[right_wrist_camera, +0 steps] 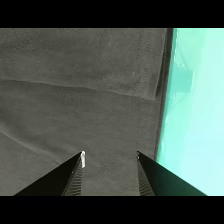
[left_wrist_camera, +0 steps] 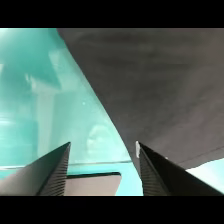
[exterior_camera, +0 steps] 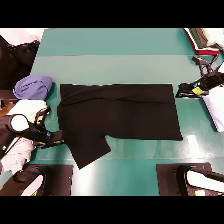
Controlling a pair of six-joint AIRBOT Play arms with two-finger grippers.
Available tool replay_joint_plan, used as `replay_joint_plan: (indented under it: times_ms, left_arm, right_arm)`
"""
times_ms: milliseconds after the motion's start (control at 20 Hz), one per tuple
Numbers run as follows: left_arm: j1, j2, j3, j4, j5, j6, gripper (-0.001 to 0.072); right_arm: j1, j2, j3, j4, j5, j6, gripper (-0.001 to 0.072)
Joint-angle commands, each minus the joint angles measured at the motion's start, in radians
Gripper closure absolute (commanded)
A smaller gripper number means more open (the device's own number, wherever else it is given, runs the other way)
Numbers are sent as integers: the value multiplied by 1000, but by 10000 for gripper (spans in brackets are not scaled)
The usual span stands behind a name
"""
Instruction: Fold the shirts.
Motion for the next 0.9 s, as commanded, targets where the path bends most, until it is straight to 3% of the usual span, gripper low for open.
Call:
replay_joint_plan:
  times_ms: [0,750,800,850]
  left_arm:
    - [0,11,-69,-76,40,-4,216]
    - [0,10,-149,-171,244,22,218]
    - [0,10,-149,-174,256,29,318]
    - [0,10,-149,-176,258,51,355]
  right_arm:
    - [11,0,1,1,-3,0,324]
    - [11,1,1,1,-2,1,324]
    - [11,1,1,1,-2,1,324]
    - [11,1,1,1,-1,0,324]
